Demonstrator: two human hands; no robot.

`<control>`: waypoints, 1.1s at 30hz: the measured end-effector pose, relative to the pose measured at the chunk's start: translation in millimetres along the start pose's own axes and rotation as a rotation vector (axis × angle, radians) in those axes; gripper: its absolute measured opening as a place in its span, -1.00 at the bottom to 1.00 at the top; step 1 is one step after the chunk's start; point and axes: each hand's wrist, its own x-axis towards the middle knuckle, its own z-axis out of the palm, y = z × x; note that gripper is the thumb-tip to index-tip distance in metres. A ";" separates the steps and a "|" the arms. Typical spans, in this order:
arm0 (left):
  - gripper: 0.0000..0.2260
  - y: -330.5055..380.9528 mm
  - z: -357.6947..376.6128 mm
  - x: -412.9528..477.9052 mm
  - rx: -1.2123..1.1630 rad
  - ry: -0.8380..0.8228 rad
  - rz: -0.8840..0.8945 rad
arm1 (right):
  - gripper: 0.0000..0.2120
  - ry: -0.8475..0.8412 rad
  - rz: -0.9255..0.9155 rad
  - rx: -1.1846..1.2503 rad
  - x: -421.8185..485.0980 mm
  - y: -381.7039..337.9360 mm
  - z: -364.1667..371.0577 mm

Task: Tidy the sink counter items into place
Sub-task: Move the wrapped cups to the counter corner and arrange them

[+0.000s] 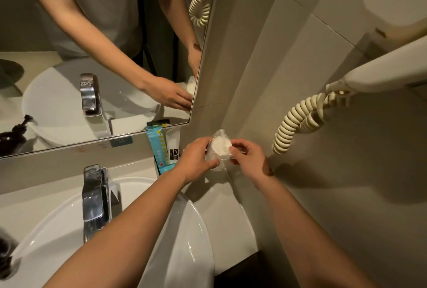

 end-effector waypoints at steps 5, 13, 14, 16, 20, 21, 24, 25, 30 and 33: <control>-0.42 -4.4 13.7 6.9 -0.048 0.040 -0.043 | -0.79 0.054 -0.006 -0.038 14.0 7.9 9.7; -0.47 -17.5 -0.2 32.4 0.080 -0.059 -0.090 | -0.81 0.121 0.100 0.084 34.7 27.6 32.9; -0.50 -18.6 -1.6 36.0 0.106 -0.077 -0.095 | -0.82 0.126 0.121 0.103 36.8 31.6 35.9; -0.55 -20.3 -1.9 42.0 0.151 -0.108 -0.112 | -0.81 0.142 0.153 0.134 40.6 39.0 41.6; -0.53 -25.3 4.4 49.6 0.214 -0.138 -0.122 | -0.78 0.170 0.170 0.171 44.2 48.3 51.6; -0.52 -27.2 6.4 51.2 0.225 -0.141 -0.124 | -0.76 0.177 0.174 0.175 45.2 50.0 53.3; -0.53 -32.2 11.8 56.6 0.254 -0.140 -0.134 | -0.76 0.193 0.190 0.193 49.1 54.9 57.9; -0.52 -33.9 13.5 58.3 0.259 -0.138 -0.141 | -0.77 0.199 0.191 0.191 50.7 56.2 59.5; -0.51 -41.6 20.0 65.8 0.264 -0.132 -0.168 | -0.77 0.224 0.193 0.185 58.8 63.0 66.3; -0.51 -46.6 20.6 68.9 0.267 -0.136 -0.173 | -0.77 0.221 0.195 0.192 61.9 67.5 70.2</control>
